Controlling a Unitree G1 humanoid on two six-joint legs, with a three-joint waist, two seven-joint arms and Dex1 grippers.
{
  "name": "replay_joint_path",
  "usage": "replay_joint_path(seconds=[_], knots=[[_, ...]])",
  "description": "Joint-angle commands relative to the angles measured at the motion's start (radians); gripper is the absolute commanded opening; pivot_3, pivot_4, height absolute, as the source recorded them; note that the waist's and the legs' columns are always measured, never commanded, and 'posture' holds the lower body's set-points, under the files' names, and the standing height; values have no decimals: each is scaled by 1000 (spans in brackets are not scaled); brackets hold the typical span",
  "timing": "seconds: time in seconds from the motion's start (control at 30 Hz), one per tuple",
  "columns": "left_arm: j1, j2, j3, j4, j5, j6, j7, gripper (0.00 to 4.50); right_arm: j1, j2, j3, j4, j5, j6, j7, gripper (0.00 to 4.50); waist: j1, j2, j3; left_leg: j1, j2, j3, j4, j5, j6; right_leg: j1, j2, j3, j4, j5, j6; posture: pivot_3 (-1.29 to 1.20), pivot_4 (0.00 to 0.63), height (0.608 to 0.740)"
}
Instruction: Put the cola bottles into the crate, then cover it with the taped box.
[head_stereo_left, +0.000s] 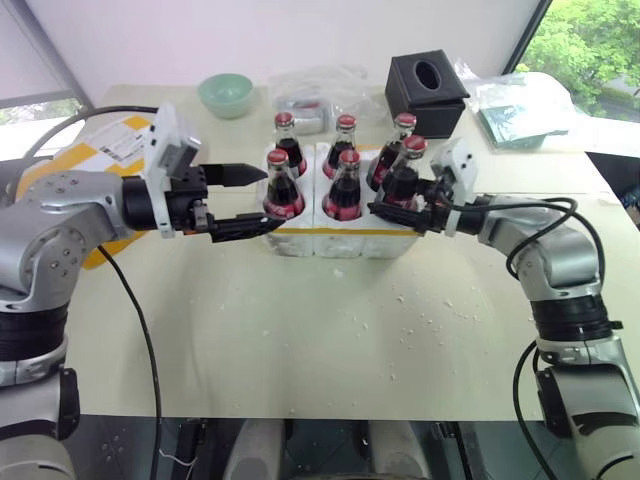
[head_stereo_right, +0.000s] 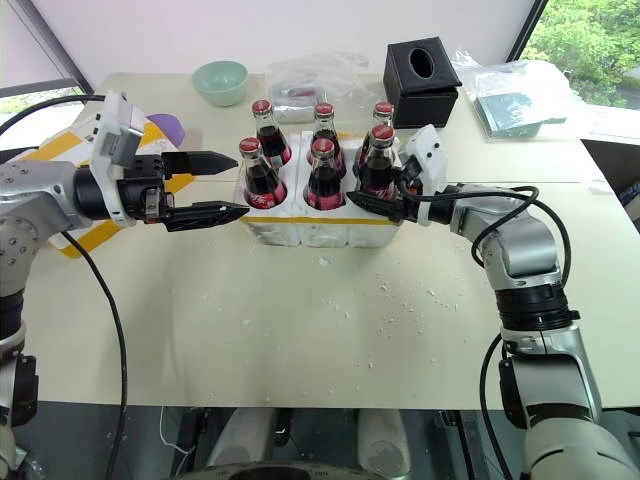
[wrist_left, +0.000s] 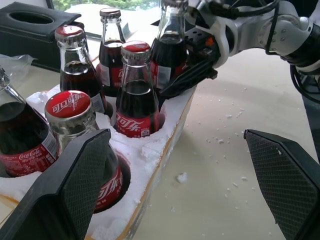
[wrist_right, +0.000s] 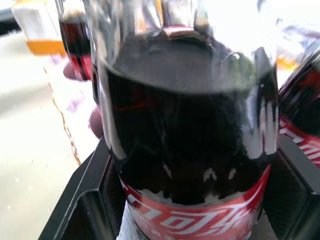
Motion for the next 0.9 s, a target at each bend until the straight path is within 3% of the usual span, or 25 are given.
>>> replay_joint_path(seconds=[0.03, 0.1, 0.27, 0.47, 0.67, 0.9], knots=[[-13, 13, 34, -15, -4, -11, 3, 4500, -22, 22, 39, 40, -24, -6, 37, 3896, -2, -1, 0, 0, 0, 0, 0, 0, 0, 0, 0, 0, 0, 0, 0, 0, 150, 737], [-12, 14, 35, -16, -3, -12, 3, 4500, -25, 27, 46, 60, -39, -17, 51, 4480, -5, -1, -1, 2, 1, 0, 0, 0, 0, 2, 1, 0, 0, 0, 0, 0, 150, 737], [30, 44, 70, -44, 4, -11, 18, 4500, -35, 26, -5, 42, -23, -16, 62, 4480, -18, -2, -1, 7, 3, 0, 0, 0, 0, 7, 2, 0, -1, 0, -1, 0, 150, 737], [252, 112, 261, -120, 72, -24, 137, 4500, 4, -115, -133, -76, 76, 44, 152, 4480, -17, -1, 0, 5, 3, 0, -4, 0, 0, 3, 2, 0, -1, 0, -1, 0, 150, 737], [524, 119, 445, -136, 328, -75, 361, 4500, -24, -246, -315, -103, 181, 123, 136, 4480, -16, -1, 0, 6, 4, 1, -5, 0, 0, 3, 2, 0, -2, 1, -2, 0, 150, 737], [814, 156, 456, 1, 747, -353, 536, 4500, 20, -398, -396, -160, 301, 191, 290, 4480, -13, -1, -1, 6, 5, 3, -7, 0, 0, 2, 2, 1, -4, -1, -7, 0, 150, 737]])
